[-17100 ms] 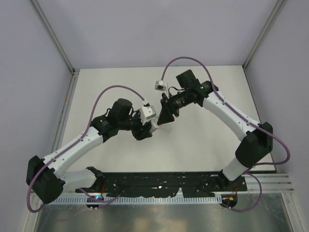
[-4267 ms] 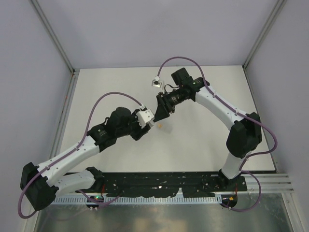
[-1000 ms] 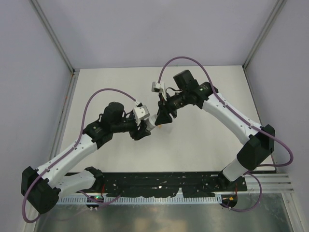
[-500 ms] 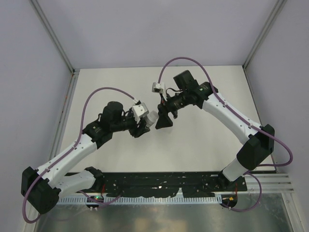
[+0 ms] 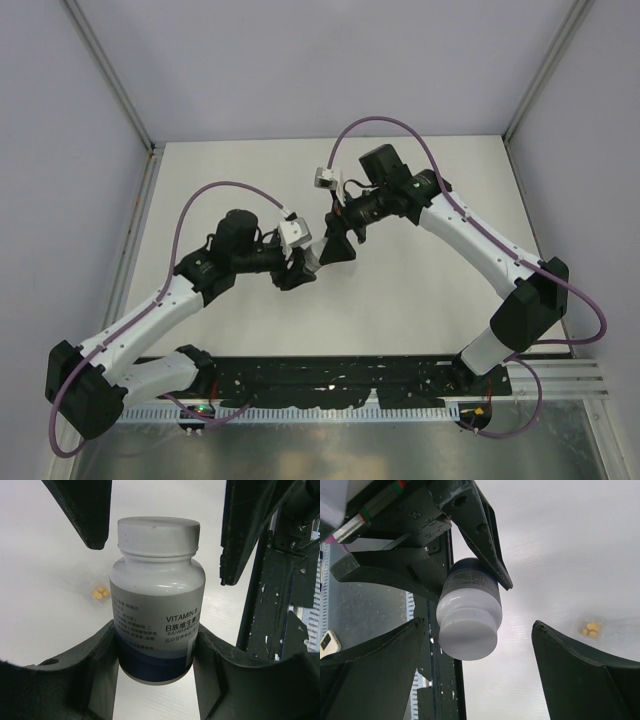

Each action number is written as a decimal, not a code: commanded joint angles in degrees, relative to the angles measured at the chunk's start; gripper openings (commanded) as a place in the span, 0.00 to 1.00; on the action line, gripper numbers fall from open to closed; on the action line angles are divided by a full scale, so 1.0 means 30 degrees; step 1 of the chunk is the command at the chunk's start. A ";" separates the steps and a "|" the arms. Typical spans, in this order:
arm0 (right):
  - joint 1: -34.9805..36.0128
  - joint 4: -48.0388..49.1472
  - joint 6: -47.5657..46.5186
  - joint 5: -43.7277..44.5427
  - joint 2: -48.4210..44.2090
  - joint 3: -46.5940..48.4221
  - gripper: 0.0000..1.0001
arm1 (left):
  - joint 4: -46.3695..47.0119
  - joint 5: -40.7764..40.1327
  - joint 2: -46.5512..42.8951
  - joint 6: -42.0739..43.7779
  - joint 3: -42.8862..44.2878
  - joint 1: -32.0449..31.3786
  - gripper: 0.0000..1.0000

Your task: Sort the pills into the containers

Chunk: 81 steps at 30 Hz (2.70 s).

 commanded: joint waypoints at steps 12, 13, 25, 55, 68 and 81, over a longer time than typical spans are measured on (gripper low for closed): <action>0.0586 0.1378 0.0499 -0.0246 -0.0203 -0.0076 0.85 | 0.1002 0.0458 0.0455 -0.0791 0.1128 -0.0185 0.00; 0.0616 0.1436 0.0499 -0.0159 -0.0174 -0.0105 0.84 | 0.1059 0.0458 0.0483 -0.0791 0.1157 -0.0185 0.00; 0.1231 0.1349 0.0323 0.0516 0.0324 -0.0046 0.74 | 0.1148 0.0340 0.0513 -0.0908 0.1128 -0.0243 0.00; -0.0056 0.0558 -0.0614 0.3149 -0.0905 -0.0369 0.06 | 0.1440 -0.0566 -0.0481 -0.0119 0.0250 -0.0185 1.00; -0.6237 -0.0495 -0.0379 1.2173 0.2430 0.1738 0.07 | 0.1353 -0.2999 -0.1069 0.0118 0.0131 -0.0126 1.00; -0.8319 -0.0790 -0.1317 1.5983 0.8494 0.4113 0.14 | 0.1031 -0.2648 -0.0718 0.0235 0.0278 -0.0126 1.00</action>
